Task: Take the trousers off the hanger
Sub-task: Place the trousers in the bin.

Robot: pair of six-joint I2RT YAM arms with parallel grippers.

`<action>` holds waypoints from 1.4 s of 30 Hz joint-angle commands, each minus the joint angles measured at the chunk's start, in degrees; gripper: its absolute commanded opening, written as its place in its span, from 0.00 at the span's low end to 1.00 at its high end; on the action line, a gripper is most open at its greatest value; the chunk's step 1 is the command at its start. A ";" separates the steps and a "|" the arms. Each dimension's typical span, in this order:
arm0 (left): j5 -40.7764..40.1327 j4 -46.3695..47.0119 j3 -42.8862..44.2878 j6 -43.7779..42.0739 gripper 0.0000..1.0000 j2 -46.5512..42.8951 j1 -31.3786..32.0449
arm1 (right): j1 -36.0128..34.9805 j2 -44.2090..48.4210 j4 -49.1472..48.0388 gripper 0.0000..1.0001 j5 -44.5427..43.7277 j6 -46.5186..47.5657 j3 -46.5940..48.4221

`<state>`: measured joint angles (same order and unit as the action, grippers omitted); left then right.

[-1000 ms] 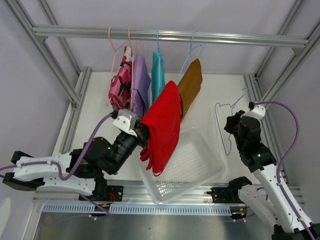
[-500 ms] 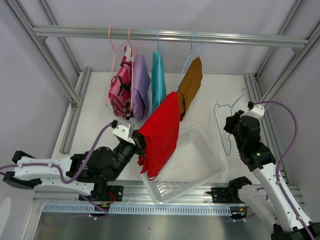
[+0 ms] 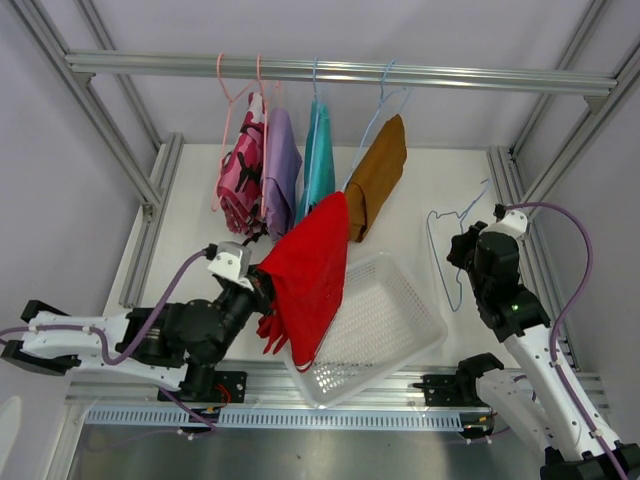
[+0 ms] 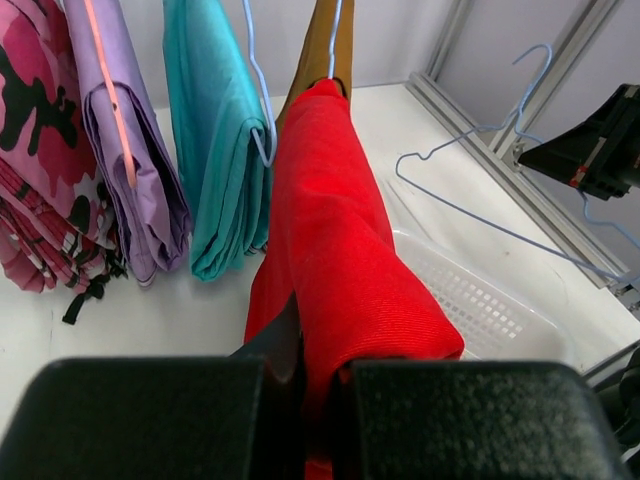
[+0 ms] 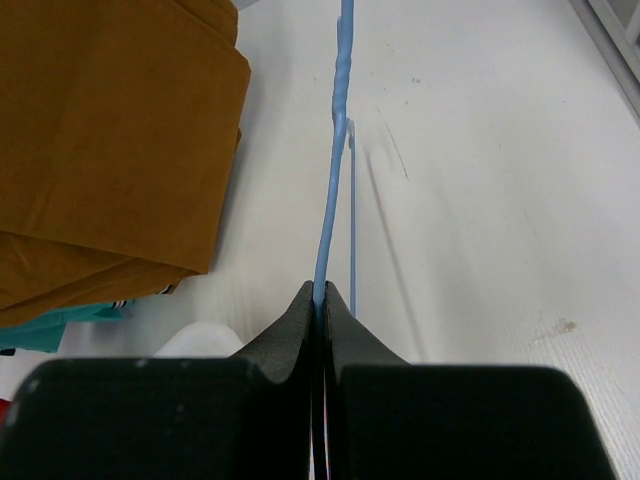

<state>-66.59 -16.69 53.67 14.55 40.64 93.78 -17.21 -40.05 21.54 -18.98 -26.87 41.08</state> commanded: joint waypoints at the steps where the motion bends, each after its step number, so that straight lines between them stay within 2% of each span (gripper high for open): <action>1: -2.15 0.34 0.65 5.65 0.01 1.36 0.27 | 0.51 0.06 -2.55 0.00 0.35 0.59 -0.56; 5: -0.83 -1.51 -1.02 11.20 0.01 5.31 0.27 | 0.95 0.06 -2.91 0.00 0.96 0.42 -0.91; 26: 9.80 9.48 0.21 17.71 0.01 25.97 1.23 | 2.53 0.85 -2.73 0.00 2.55 0.24 -1.35; 31: 11.65 8.69 1.44 21.83 0.01 31.68 2.11 | 2.89 1.03 -2.56 0.00 2.72 0.24 -1.27; 33: 12.97 7.29 2.31 23.33 0.04 33.00 2.99 | 2.89 1.03 -2.56 0.00 2.72 0.24 -1.35; 36: 12.45 5.35 3.63 25.87 0.01 35.29 4.57 | 2.97 1.03 -2.64 0.00 2.72 0.16 -1.44; 42: 13.85 5.18 6.97 25.88 0.01 39.86 6.51 | 3.24 1.12 -2.64 0.00 2.72 0.15 -1.44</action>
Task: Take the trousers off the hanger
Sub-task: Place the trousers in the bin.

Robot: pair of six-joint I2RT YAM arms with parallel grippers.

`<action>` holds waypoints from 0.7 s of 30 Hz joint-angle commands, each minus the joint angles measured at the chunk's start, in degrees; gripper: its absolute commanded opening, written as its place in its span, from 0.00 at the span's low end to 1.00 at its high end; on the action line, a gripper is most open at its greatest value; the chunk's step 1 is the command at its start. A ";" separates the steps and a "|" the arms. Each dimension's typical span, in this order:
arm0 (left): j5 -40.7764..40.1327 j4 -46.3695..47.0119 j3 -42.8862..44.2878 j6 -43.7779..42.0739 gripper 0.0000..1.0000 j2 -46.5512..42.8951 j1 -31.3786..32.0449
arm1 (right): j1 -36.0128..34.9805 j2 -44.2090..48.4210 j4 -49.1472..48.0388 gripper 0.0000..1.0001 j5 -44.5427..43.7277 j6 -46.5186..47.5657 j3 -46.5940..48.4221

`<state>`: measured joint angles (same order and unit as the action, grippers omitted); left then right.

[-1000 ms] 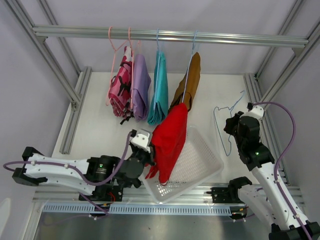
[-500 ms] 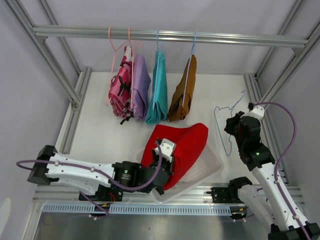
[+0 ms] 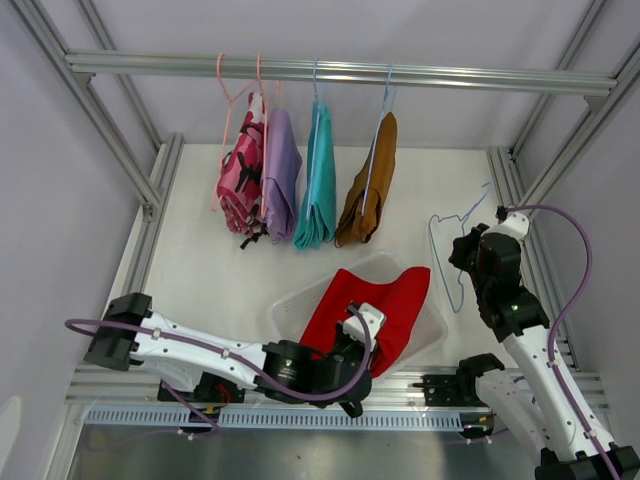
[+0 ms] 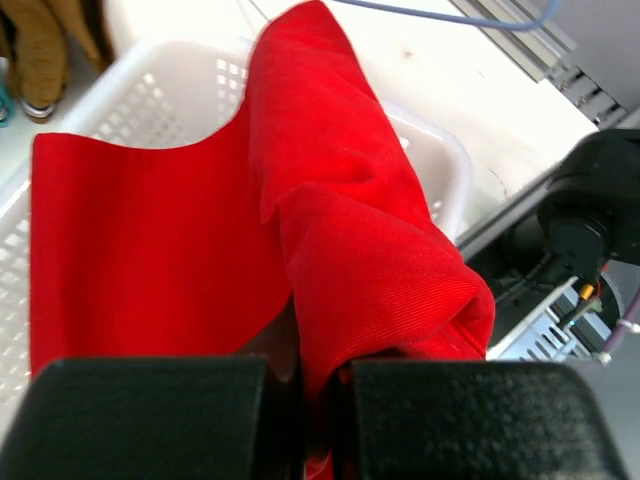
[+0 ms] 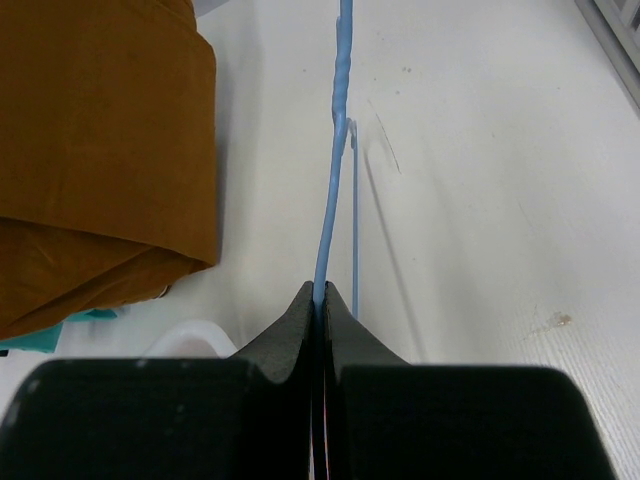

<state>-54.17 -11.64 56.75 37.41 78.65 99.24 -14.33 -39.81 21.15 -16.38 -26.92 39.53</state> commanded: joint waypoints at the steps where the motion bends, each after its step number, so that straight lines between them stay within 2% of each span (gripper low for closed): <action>1: 1.79 -0.57 4.76 3.20 0.01 2.38 1.04 | 0.44 0.96 -2.16 0.00 0.21 0.20 0.11; 3: 2.05 -0.49 4.95 3.72 0.09 3.61 1.30 | 0.35 0.96 -2.16 0.00 0.30 0.20 0.20; 4: 2.40 0.03 4.95 3.64 0.19 3.87 1.48 | 0.44 1.05 -2.08 0.00 0.30 0.20 0.20; 5: 2.40 -0.22 4.86 3.90 0.34 4.23 1.83 | 0.53 1.05 -1.99 0.00 0.38 0.29 0.20; 6: 2.14 -0.66 4.95 5.21 0.62 4.66 2.09 | 0.44 0.97 -1.99 0.00 0.39 0.20 0.20; 7: 1.97 -2.41 4.95 5.91 0.74 4.84 2.27 | 0.53 1.05 -1.99 0.00 0.56 0.11 0.11; 8: 1.18 -3.38 5.30 6.62 0.94 4.76 2.79 | 0.53 0.97 -2.07 0.00 0.65 0.20 0.11; 9: 0.48 -4.52 5.73 7.93 0.99 4.67 3.06 | 0.70 1.05 -2.25 0.00 0.65 0.11 0.11; 14: -2.77 -8.39 8.54 7.16 0.99 2.65 6.13 | 0.88 0.61 -2.43 0.00 0.91 0.20 0.11; 21: -5.41 -8.84 13.56 0.13 1.00 -2.18 9.91 | 1.67 0.35 -2.60 0.00 1.62 0.20 0.11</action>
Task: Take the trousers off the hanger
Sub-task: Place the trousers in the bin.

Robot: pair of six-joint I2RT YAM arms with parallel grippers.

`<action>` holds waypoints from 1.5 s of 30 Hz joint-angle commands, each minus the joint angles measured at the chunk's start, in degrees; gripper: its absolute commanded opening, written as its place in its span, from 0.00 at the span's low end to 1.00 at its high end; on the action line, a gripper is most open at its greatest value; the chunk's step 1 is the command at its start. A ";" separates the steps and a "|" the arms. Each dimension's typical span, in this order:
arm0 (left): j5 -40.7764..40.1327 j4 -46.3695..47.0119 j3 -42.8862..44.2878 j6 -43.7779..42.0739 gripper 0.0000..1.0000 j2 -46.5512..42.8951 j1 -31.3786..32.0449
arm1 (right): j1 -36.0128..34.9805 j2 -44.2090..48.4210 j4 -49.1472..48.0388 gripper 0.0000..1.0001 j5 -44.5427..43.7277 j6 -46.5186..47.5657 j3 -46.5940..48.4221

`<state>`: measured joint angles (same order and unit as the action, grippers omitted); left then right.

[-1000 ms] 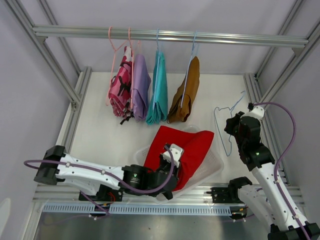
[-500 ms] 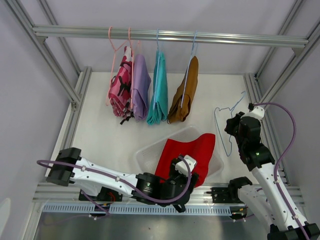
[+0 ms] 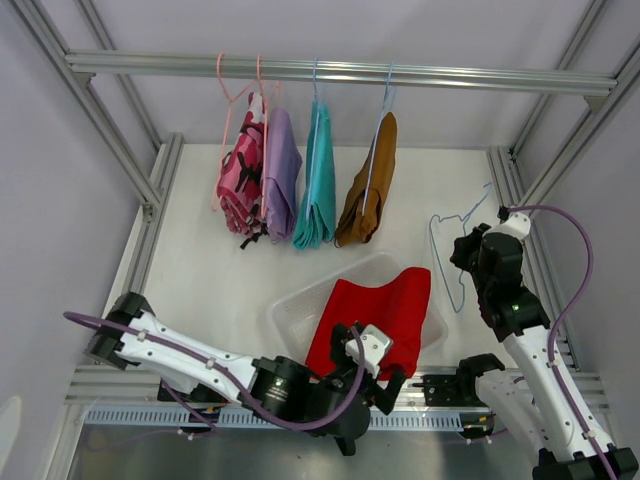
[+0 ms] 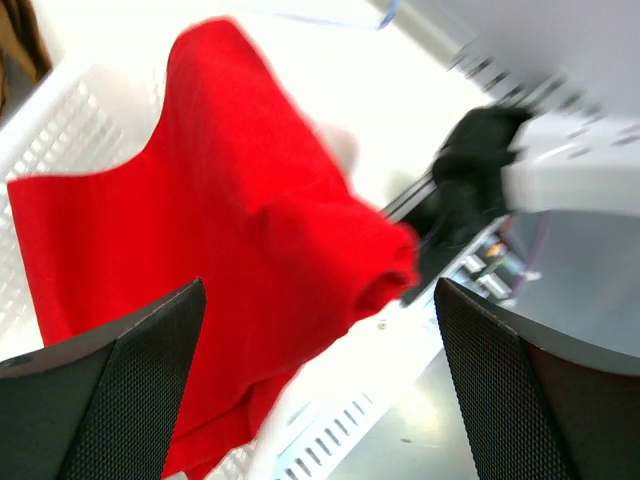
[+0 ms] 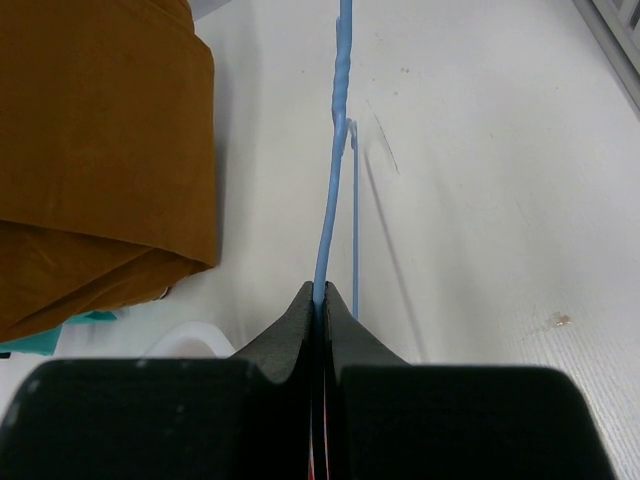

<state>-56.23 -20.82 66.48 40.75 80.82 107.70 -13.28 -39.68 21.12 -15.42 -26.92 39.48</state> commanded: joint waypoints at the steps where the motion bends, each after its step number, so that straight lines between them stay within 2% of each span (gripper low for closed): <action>1: -3.71 0.34 4.53 -3.66 1.00 -4.87 1.81 | 0.45 0.13 -2.58 0.00 0.65 0.20 0.15; 6: -7.75 -1.58 3.05 -1.92 0.99 -8.57 0.76 | 0.62 0.39 -2.58 0.00 0.92 0.11 0.07; 10: -6.35 -9.21 3.31 8.97 0.99 -9.62 -6.43 | 0.71 0.31 -2.84 0.00 1.27 0.28 -0.02; 13: -3.12 -1.19 -0.81 5.50 0.99 -11.47 -10.99 | 0.71 0.13 -3.11 0.00 1.53 0.29 -0.11; 14: 0.90 2.76 -3.35 4.61 0.99 -11.56 -12.50 | 0.71 -0.04 -3.11 0.00 1.62 0.29 -0.02; 17: 5.59 3.25 -4.42 7.48 1.00 -9.28 -17.08 | 0.71 -0.31 -3.02 0.00 1.71 0.20 -0.11; 22: 11.21 5.53 -4.78 8.20 0.99 0.27 -18.40 | 0.80 -0.66 -3.28 0.00 1.71 0.29 -0.29; 25: 16.75 5.70 -4.87 11.80 0.99 5.91 -18.32 | 0.80 -0.84 -3.11 0.00 1.62 0.29 -0.20; 27: 21.30 6.22 -4.69 14.35 0.99 12.68 -18.40 | 0.80 -0.40 -2.93 0.00 1.53 0.20 -0.37; 29: 24.83 5.70 -2.68 15.58 1.00 20.12 -18.40 | 0.80 -0.22 -2.84 0.00 1.45 0.20 -0.37; 33: 29.41 0.08 1.81 17.52 0.99 28.07 -18.31 | 0.80 -0.13 -2.40 0.00 1.53 0.20 -0.02; 36: 29.34 -0.01 0.94 18.22 0.99 26.77 -18.23 | 0.80 -0.05 -2.40 0.00 1.71 0.29 -0.02; 40: 25.91 -2.47 0.76 16.91 0.99 20.71 -18.32 | 0.88 -0.22 -2.49 0.00 1.97 0.37 0.33; 45: 20.56 -9.75 2.77 15.24 0.99 14.03 -18.05 | 0.71 -0.13 -2.14 0.00 2.32 0.46 1.03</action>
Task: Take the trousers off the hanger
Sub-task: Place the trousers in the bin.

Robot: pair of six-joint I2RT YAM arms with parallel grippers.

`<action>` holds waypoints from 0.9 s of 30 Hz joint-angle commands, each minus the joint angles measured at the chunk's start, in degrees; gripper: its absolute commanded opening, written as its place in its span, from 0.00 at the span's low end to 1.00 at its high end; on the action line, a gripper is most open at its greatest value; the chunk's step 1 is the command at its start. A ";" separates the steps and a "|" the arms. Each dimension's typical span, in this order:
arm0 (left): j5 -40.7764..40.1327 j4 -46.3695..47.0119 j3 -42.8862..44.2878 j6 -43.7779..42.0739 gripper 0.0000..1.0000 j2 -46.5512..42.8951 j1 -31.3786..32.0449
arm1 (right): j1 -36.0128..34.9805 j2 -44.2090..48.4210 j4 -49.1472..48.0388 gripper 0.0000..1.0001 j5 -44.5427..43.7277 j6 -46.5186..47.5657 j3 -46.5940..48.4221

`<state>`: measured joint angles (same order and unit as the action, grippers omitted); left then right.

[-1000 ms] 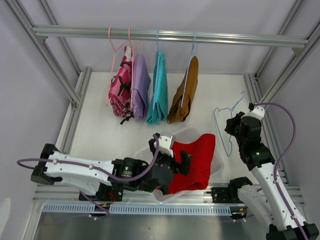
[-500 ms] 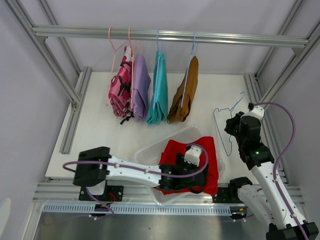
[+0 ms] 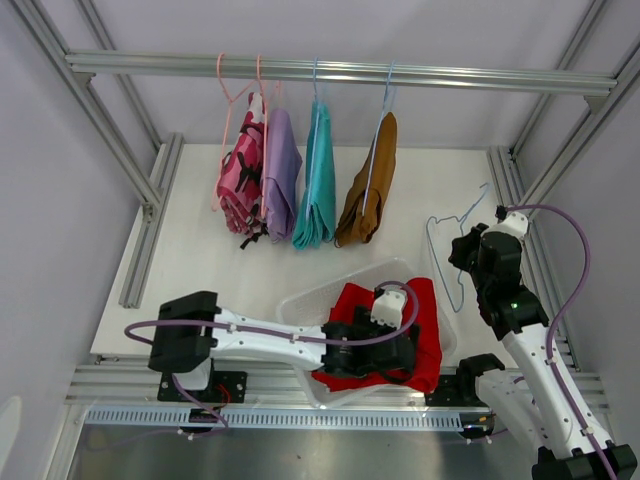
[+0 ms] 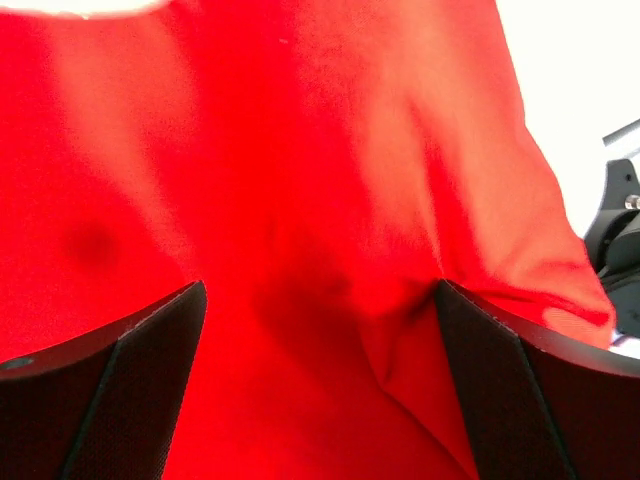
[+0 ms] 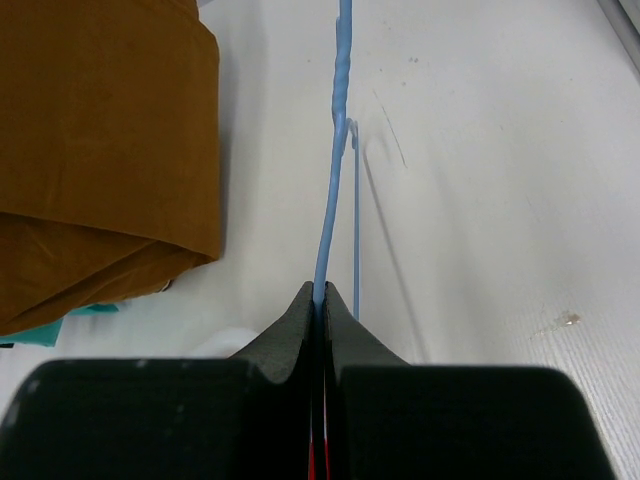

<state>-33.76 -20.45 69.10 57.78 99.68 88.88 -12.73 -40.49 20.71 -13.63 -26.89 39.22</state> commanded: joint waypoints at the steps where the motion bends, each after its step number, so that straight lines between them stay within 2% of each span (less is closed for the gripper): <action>1: -2.62 -10.92 0.51 -2.49 0.99 -6.93 0.85 | 0.25 0.76 -1.55 0.00 0.45 0.44 1.38; 9: -7.72 -18.75 4.45 -4.77 0.99 -15.03 2.43 | 0.25 0.59 -1.20 0.00 0.71 0.79 3.22; 12: -9.92 -20.51 7.97 -9.60 0.99 -19.24 2.79 | 0.25 -0.29 -0.93 0.00 0.36 0.97 4.45; 18: -16.42 -21.57 16.41 -25.68 0.99 -27.95 1.83 | 0.25 -2.49 0.38 0.00 -0.08 2.02 10.60; 23: -17.31 -17.01 13.70 -37.11 0.99 -38.14 -5.28 | 0.25 -3.98 3.63 0.00 -0.87 5.00 16.75; 27: -13.90 -9.10 5.79 -42.65 1.00 -45.09 -13.19 | -0.19 -3.63 4.60 0.00 0.35 5.10 18.69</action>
<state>-49.19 -34.09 79.20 23.53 56.95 79.53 -12.73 -44.64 24.01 -13.23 -23.40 54.83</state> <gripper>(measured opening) 0.994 0.020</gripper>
